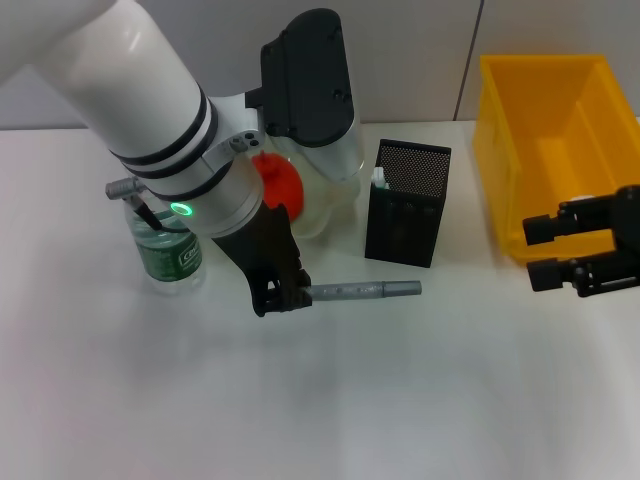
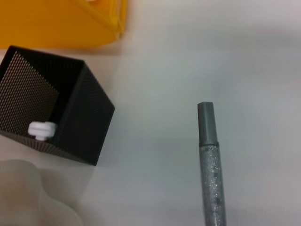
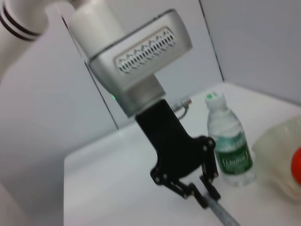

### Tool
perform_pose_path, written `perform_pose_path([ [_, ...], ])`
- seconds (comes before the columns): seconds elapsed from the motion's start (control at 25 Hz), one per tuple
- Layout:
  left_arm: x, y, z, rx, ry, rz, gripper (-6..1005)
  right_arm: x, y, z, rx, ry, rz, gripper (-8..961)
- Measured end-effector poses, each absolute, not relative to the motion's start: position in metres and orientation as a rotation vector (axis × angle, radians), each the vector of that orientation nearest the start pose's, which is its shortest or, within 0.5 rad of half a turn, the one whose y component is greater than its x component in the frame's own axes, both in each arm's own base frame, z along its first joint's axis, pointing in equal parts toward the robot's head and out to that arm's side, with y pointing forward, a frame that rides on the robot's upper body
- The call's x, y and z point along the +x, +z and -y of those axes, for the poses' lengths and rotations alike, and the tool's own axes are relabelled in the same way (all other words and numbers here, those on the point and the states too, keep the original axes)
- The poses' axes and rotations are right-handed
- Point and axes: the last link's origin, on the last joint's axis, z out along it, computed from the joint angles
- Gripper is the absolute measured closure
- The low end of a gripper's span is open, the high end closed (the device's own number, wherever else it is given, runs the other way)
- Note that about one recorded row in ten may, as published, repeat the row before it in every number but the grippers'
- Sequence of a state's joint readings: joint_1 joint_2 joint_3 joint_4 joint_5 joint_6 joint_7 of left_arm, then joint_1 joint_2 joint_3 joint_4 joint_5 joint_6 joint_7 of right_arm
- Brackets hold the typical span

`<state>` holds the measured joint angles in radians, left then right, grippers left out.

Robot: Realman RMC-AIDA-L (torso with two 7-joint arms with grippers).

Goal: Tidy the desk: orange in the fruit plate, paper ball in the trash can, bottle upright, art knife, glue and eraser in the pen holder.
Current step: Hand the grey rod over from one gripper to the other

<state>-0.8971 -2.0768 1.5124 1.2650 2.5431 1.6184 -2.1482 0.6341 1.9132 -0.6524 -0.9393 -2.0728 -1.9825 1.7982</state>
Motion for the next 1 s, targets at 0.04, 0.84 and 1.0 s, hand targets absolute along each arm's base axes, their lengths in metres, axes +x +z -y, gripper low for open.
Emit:
perform_pose_path([
  [0.04, -0.086, -0.031, -0.368, -2.919, 0.698, -0.058, 846, 0.208, 0.105, -0.342, -3.005, 0.494, -0.668, 242],
  [0.84, -0.093, -0.028, -0.368, -2.943, 0.672, -0.051, 848, 0.118, 0.058, -0.377, -3.156, -0.323, -0.238, 242],
  [1.0, -0.096, -0.025, -0.369, -2.948, 0.641, -0.013, 849, 0.141, 0.068, -0.369, -3.129, -0.103, -0.310, 243],
])
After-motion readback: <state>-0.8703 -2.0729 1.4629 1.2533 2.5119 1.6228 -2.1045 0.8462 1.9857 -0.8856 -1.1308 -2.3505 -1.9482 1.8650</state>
